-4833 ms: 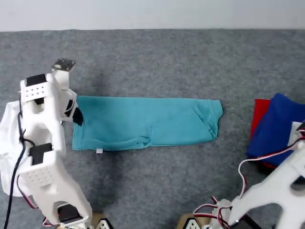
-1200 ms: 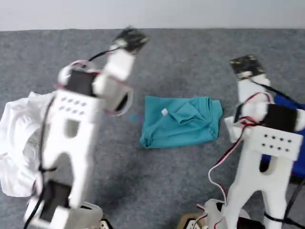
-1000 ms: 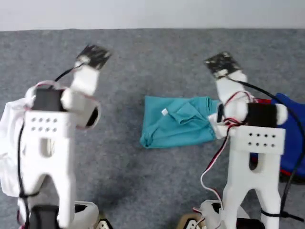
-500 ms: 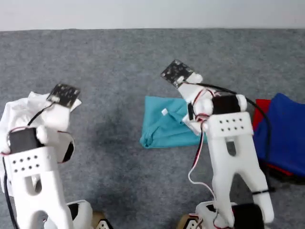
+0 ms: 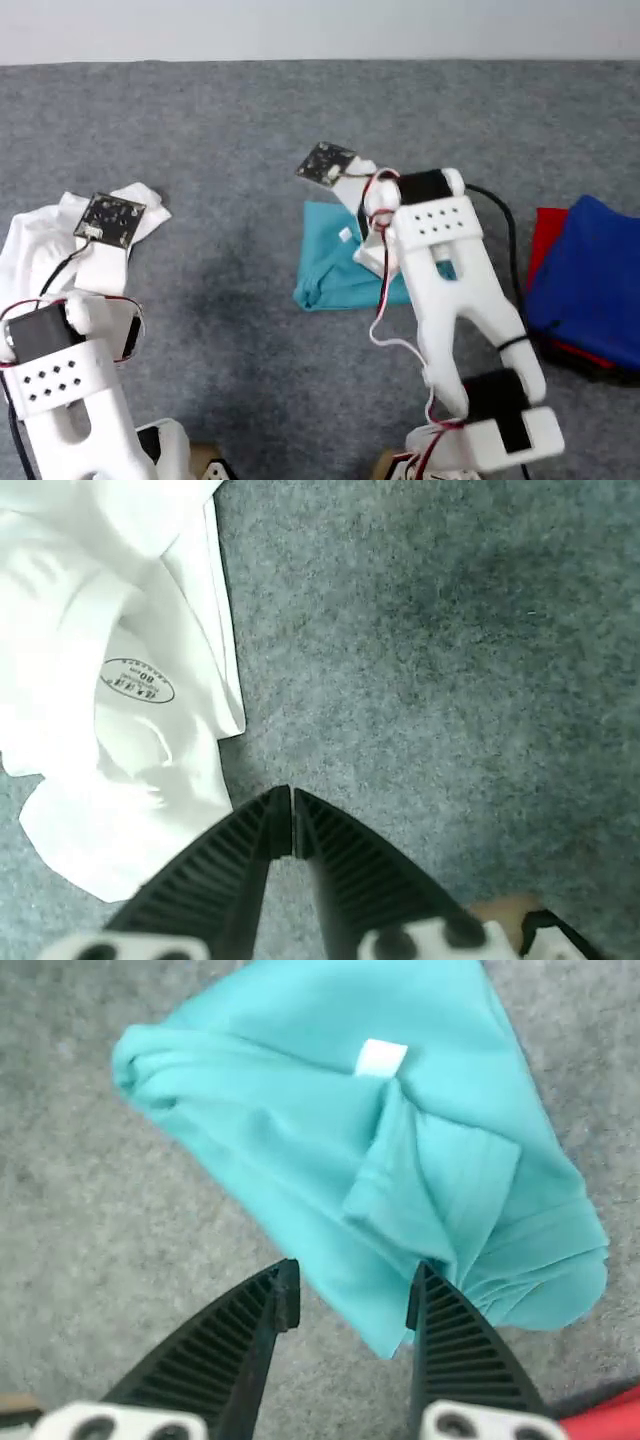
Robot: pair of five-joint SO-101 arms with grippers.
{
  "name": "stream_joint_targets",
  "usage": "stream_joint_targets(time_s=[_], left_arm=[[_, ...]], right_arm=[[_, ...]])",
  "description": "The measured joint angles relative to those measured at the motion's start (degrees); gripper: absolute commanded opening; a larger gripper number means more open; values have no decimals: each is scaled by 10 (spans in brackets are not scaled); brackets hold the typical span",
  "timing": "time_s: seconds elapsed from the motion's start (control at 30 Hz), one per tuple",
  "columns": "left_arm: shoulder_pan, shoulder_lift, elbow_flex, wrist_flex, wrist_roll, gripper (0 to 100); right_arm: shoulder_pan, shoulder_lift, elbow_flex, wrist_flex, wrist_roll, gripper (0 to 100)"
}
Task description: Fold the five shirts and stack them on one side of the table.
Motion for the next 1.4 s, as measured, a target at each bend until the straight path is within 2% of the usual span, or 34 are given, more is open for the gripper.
stream_joint_targets(time_s=[0.3,0.37,0.47,0.5,0.63,0.97,1.3,1.4], left_arm=[[1,0,7,-7,-2,5],[1,0,8,-7,-2,5],[1,0,8,-7,-2,5],[1,0,8,-7,-2,5],[1,0,8,-7,-2,5],[1,0,8,-7,-2,5],[1,0,8,-9,-2,5],[1,0,8,-9,-2,5]], right_arm=[[0,155,-100,-1,-22,185],[0,178,-114,-1,-22,139],[0,207,-133,-1,-23,13],[0,215,-137,-1,-22,9],[18,233,-156,12,-9,15],[89,233,-230,181,88,12],[151,233,-207,181,155,16],[160,233,-179,182,160,79]])
